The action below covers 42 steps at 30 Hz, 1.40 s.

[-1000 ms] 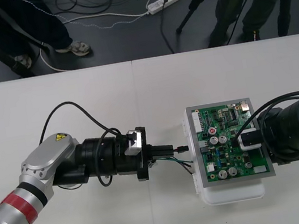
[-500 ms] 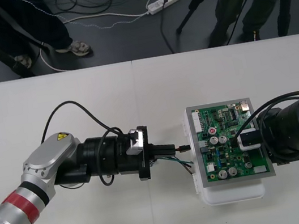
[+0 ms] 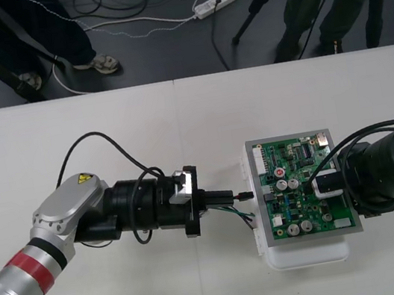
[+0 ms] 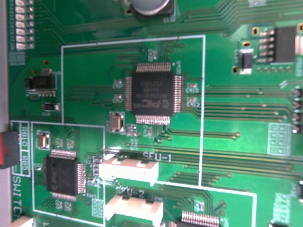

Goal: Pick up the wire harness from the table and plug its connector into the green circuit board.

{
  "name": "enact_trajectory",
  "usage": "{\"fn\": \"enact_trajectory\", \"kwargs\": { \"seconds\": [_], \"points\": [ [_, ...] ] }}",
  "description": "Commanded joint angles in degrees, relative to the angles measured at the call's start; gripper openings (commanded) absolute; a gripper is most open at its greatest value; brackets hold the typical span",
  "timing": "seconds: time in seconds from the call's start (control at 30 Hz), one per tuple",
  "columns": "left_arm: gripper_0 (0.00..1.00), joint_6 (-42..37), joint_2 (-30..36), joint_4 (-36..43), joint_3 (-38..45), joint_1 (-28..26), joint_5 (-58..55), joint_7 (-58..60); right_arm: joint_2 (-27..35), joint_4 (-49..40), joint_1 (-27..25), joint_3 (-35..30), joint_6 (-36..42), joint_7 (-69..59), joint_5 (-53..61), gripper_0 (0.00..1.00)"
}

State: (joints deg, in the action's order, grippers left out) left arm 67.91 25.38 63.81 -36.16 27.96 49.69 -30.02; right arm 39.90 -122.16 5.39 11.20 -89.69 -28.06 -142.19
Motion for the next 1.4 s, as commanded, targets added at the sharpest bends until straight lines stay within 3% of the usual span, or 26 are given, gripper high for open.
{"fn": "enact_trajectory", "kwargs": {
  "seconds": [0.03, 1.4],
  "points": [
    [0.00, -1.4, -2.1, 0.4, -1.2, 2.5, 0.8, -1.9, -0.9, -1.7, 1.4, 0.8, -0.3, -1.2, 0.7, 1.00],
    [0.00, -3.9, -2.9, 0.4, -3.7, 4.0, -0.4, -1.1, -0.9, -1.7, 1.3, 0.8, -0.3, -1.1, 0.6, 1.00]
  ]
}}
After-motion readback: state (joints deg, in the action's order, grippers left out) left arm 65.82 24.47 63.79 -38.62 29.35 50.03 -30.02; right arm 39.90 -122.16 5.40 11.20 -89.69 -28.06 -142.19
